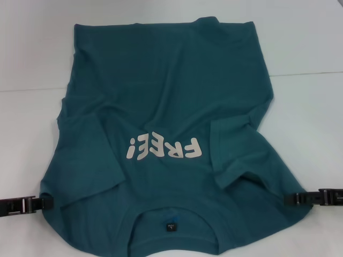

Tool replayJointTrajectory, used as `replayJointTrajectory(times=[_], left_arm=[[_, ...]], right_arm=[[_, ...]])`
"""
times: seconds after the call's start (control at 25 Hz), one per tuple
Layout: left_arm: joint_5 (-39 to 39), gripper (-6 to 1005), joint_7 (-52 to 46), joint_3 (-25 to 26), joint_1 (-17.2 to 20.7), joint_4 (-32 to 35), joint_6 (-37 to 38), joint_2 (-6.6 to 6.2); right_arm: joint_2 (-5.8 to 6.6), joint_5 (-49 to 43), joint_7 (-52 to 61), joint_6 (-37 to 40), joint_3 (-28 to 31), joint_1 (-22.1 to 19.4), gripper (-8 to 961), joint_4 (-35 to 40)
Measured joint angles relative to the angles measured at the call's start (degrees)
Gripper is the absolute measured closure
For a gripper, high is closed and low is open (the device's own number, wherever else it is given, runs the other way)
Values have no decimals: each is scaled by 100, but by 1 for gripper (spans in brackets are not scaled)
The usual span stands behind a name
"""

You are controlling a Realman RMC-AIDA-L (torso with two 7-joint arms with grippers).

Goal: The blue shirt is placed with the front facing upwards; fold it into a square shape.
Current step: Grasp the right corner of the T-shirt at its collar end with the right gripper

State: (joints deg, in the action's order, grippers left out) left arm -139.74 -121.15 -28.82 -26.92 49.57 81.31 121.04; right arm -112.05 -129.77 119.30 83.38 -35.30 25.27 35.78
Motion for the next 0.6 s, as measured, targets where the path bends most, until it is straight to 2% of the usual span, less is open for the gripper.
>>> replayJointTrajectory(times=[0.16, 0.6], left_arm=[[0, 921, -2, 0, 2, 0, -2, -1], [0, 916, -13, 0, -12, 0, -11, -1]], right_arm=[[3, -16, -7, -110, 9, -3, 342, -13], [-1, -31, 10, -180, -23, 0, 589, -28]])
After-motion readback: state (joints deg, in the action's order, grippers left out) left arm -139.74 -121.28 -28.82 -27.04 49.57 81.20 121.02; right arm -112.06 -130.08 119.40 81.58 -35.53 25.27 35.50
